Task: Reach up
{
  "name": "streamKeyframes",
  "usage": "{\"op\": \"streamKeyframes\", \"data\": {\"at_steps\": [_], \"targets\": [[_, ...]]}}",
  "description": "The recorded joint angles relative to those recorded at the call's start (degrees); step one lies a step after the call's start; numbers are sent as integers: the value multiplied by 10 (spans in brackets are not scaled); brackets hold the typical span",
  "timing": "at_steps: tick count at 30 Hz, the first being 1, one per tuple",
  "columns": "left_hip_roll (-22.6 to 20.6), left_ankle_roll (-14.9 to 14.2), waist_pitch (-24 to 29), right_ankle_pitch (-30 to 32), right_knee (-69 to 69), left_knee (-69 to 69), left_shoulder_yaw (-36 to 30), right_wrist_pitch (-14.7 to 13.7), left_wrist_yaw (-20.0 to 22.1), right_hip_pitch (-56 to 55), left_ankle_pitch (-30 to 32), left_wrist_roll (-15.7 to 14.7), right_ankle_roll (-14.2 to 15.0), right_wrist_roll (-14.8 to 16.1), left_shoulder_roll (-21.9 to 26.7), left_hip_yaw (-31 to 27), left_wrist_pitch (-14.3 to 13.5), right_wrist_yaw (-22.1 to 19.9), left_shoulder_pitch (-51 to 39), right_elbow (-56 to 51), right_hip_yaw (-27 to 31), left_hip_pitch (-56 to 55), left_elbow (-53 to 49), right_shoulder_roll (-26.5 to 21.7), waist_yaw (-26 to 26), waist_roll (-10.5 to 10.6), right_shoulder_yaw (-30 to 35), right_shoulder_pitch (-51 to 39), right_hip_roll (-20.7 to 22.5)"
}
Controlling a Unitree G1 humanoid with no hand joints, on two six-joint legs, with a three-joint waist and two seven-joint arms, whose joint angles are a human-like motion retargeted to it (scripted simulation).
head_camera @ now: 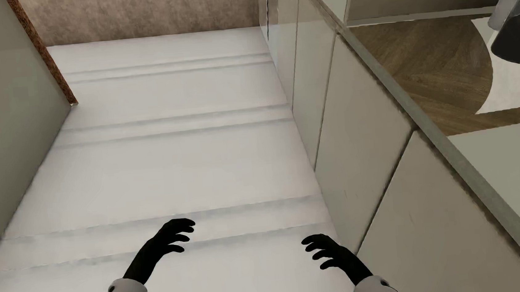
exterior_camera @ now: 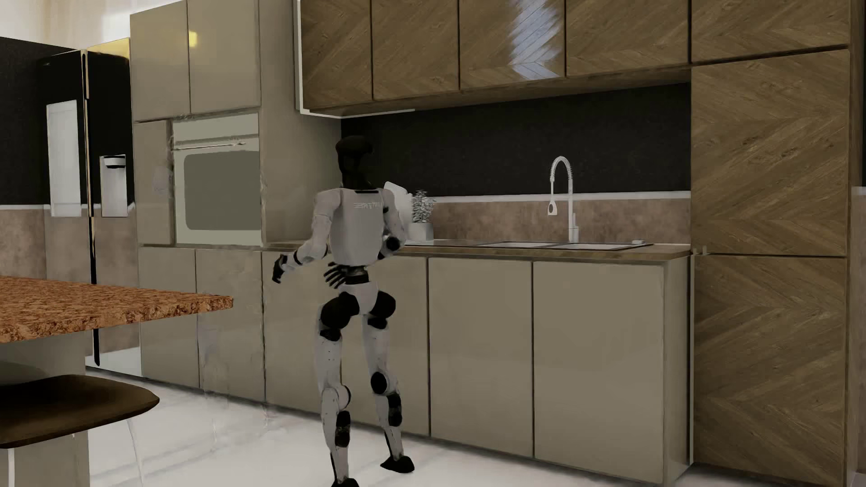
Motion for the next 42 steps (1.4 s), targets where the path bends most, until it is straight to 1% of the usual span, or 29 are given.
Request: {"op": "streamKeyframes", "data": {"at_steps": [1,3,5,7,12,18,19,20,21,22,24,25,26,29,30,33,36,40,42], "targets": [[4,0,1,0,-3,-1,-2,0,0,4,-1,0,0,0,-1,0,0,0,1,1,0,4,-1,0,0,3,0,1,2],[1,0,2,1,-3,0,1,0,0,5,-1,0,0,0,-1,0,0,0,1,0,0,3,-1,1,-2,0,-1,1,0],[5,0,3,3,-9,-2,-1,0,0,11,-5,0,0,0,-1,0,0,0,3,1,0,10,-1,2,-1,3,0,1,2],[2,0,3,-2,-1,-3,0,0,0,8,-3,0,0,0,-1,0,0,0,2,0,0,12,-1,3,4,-1,-1,1,0],[5,0,3,-1,-7,-1,3,0,0,11,-4,0,0,0,-2,0,0,0,3,-2,0,11,-1,2,-1,3,0,-1,2],[3,0,2,-3,-5,-2,5,0,0,10,-8,0,0,0,2,0,0,0,0,-14,0,12,-9,-3,2,2,3,-7,1],[3,0,3,-2,-3,-4,6,0,0,10,-8,0,0,0,3,0,0,0,0,-21,0,14,-15,-6,3,2,2,-7,1],[8,0,-3,8,-14,3,12,0,0,5,-4,0,0,0,2,0,0,0,-2,-30,0,-3,-22,-9,-10,9,-3,-10,4],[-4,0,11,7,-9,4,15,0,0,15,-2,0,0,0,7,0,0,0,-2,-41,0,10,-31,-12,-7,0,-1,-13,-5],[-6,0,17,6,-12,3,22,0,0,24,-7,0,0,0,10,0,0,0,-4,-57,0,18,-40,-18,-7,-1,-7,-15,-5],[-6,0,19,4,-11,4,38,0,0,25,-5,0,0,0,19,0,0,0,-14,-87,0,18,-63,-28,-7,2,-22,-26,-2],[-7,0,15,-4,-8,4,47,0,0,19,2,0,0,0,25,0,0,0,-20,-103,0,12,-75,-34,-5,-1,-34,-32,-3],[2,0,-1,-8,2,-3,60,0,0,1,8,0,0,0,30,0,0,0,-25,-117,0,3,-87,-38,5,1,-46,-39,1],[2,0,2,-11,4,-2,97,0,0,3,14,0,0,0,47,0,0,0,-49,-180,0,5,-130,-50,6,3,-77,-63,1],[3,0,1,-11,5,-2,114,0,0,2,13,0,0,0,52,0,0,0,-59,-196,0,4,-143,-54,6,4,-105,-71,2],[3,0,0,-10,3,-1,173,0,0,2,13,0,0,0,67,0,0,0,-96,-247,0,3,-179,-70,6,5,-157,-104,4],[3,0,-3,-7,1,-1,224,0,0,-1,15,0,0,0,88,0,0,0,-147,-273,0,-2,-193,-87,6,2,-199,-148,4],[4,0,-1,-6,1,-1,264,0,0,0,16,0,0,0,128,0,0,0,-215,-291,0,-1,-187,-104,4,3,-258,-215,6],[5,0,-1,-6,3,0,271,0,0,-2,17,0,0,0,152,0,0,0,-253,-295,0,-4,-184,-115,1,3,-282,-258,6]]}}
